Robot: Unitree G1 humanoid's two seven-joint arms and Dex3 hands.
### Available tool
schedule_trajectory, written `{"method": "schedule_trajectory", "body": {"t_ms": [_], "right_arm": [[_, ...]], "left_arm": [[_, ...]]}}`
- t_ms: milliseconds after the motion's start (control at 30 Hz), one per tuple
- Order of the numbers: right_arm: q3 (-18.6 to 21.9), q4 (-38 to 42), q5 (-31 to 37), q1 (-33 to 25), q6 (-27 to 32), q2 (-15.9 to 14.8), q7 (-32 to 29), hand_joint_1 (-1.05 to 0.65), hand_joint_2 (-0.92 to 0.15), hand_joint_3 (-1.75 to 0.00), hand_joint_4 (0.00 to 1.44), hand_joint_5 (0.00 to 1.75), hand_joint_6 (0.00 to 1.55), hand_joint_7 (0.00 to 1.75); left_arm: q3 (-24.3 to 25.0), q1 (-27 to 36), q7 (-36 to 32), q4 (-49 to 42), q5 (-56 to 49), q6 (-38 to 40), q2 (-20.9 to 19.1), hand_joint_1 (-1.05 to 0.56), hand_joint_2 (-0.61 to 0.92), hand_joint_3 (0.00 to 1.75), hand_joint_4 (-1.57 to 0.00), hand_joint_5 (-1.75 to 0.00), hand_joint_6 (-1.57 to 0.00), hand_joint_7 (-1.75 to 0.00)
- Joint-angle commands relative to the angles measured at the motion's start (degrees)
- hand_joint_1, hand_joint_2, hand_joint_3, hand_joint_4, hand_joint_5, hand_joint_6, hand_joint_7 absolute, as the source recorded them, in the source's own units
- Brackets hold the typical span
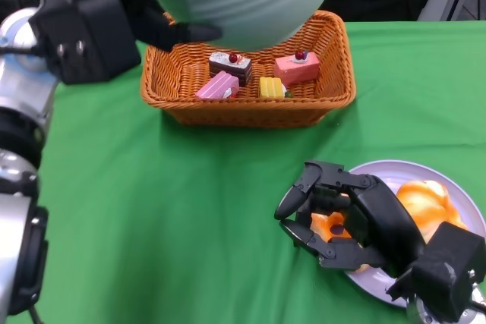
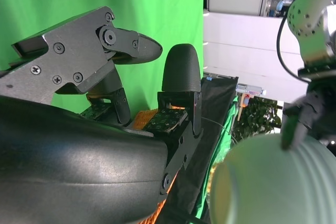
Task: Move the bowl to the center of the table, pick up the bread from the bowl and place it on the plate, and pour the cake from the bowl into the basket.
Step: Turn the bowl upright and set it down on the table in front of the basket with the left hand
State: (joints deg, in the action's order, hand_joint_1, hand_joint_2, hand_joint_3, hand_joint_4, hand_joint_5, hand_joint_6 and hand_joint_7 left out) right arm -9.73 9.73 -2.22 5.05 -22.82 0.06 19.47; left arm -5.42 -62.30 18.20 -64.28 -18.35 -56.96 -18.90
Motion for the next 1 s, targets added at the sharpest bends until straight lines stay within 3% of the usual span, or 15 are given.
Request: {"method": "schedule_trajectory", "body": {"t_ms": [33,67,167,300,700,800,900,1000], "right_arm": [[0.7,0.2,-0.9,1.1,-1.5,-0.6,0.3,-0.17,-0.66,-0.68,0.74,1.62,0.68,1.28],[0.8,0.2,-0.3,1.2,-1.5,-0.7,-0.2,-0.17,-0.66,-0.67,0.74,1.62,0.68,1.28],[1.0,-0.6,0.5,1.4,-0.5,-0.9,-0.9,-0.21,-0.68,-0.62,0.76,1.59,0.69,1.27],[1.0,-1.3,-0.2,1.5,0.5,-1.1,-0.5,-0.20,-0.69,-0.61,0.76,1.58,0.68,1.27],[1.2,-0.9,-2.0,1.8,0.2,-0.8,0.3,-0.22,-0.73,-0.50,0.77,1.58,0.69,1.23],[1.3,-1.2,-2.4,1.8,0.7,-1.0,0.5,-0.22,-0.74,-0.50,0.77,1.58,0.69,1.23],[1.4,-1.7,-2.6,1.8,1.1,-1.0,0.5,-0.21,-0.73,-0.49,0.77,1.59,0.69,1.23],[1.5,-2.3,-3.4,1.6,1.7,-0.9,0.8,-0.19,-0.73,-0.50,0.77,1.59,0.69,1.23]], "left_arm": [[-1.2,1.2,-4.7,2.4,-2.6,-4.6,-3.1,-0.18,0.83,0.60,-0.75,-1.75,-0.76,-1.25],[-1.3,2.4,-5.4,2.6,-3.0,-6.3,-3.8,-0.18,0.82,0.60,-0.75,-1.75,-0.77,-1.23],[-1.5,5.8,-7.7,3.9,-4.2,-11.3,-6.3,-0.16,0.76,0.72,-0.75,-1.75,-0.70,-1.43],[-1.3,9.6,-10.5,6.0,-6.0,-15.9,-9.6,-0.14,0.68,0.84,-0.73,-1.75,-0.69,-1.46],[5.7,23.0,-23.9,16.2,-19.2,-25.3,-16.6,-0.13,0.71,0.73,-0.77,-1.73,-0.75,-1.36],[7.4,26.3,-26.8,17.6,-22.0,-27.2,-17.4,-0.11,0.70,0.71,-0.77,-1.74,-0.75,-1.38],[8.8,29.8,-28.6,18.6,-23.6,-29.1,-17.8,-0.09,0.64,0.84,-0.77,-1.75,-0.68,-1.53],[10.2,33.3,-29.9,19.6,-24.9,-30.6,-18.4,-0.05,0.64,0.75,-0.76,-1.75,-0.62,-1.59]]}}
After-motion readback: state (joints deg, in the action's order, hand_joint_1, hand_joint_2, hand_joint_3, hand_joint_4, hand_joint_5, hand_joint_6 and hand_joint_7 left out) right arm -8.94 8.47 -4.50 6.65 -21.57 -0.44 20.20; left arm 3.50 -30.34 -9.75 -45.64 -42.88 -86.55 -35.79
